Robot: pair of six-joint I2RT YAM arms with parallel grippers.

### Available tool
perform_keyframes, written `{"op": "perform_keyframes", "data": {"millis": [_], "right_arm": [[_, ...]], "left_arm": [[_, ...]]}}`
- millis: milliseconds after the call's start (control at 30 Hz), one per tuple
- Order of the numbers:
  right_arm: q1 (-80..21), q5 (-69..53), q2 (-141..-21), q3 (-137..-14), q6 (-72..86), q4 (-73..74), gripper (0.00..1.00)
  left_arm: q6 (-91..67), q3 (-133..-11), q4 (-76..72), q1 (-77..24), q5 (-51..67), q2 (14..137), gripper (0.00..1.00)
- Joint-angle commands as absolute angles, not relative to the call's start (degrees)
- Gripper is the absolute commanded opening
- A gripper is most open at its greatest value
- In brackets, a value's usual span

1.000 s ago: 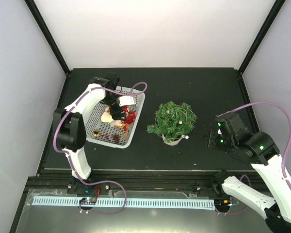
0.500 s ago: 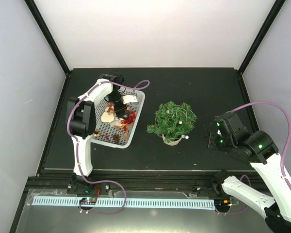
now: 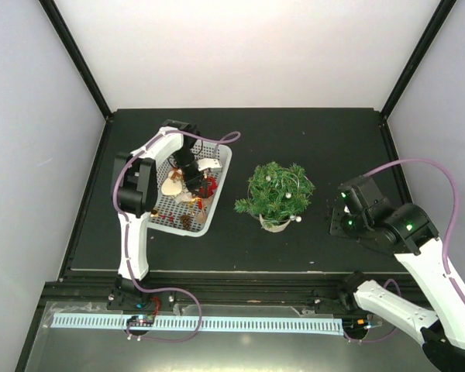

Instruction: Decorate the small christmas tree

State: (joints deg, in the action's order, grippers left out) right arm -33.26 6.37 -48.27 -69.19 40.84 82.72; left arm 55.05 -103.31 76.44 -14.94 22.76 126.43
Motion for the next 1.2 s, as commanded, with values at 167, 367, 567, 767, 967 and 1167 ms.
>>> {"op": "perform_keyframes", "data": {"millis": [167,367,567,767,967,1167], "right_arm": [[-32.8,8.4,-48.7,-70.3,39.9,82.5,0.48],[-32.8,8.6,-48.5,-69.9,40.0,82.3,0.48],[-32.9,8.5,-48.4,-69.3,40.0,81.8,0.48],[-32.9,8.4,-48.4,-68.9,39.8,81.3,0.48],[-32.9,8.4,-48.3,-68.3,39.8,80.7,0.48],[-32.9,7.8,-48.8,-68.0,39.8,79.7,0.48]], "left_arm": [[54.1,-105.6,79.0,-14.6,25.4,129.3,0.6],[54.3,-105.5,78.8,-14.4,25.1,128.3,0.44],[54.2,-106.9,79.1,-14.0,24.7,125.9,0.39],[54.8,-109.7,81.9,-12.8,25.2,122.4,0.4],[56.3,-110.4,84.4,-13.0,27.5,114.4,0.42],[55.4,-110.3,85.8,-19.8,30.1,108.3,0.43]]}}
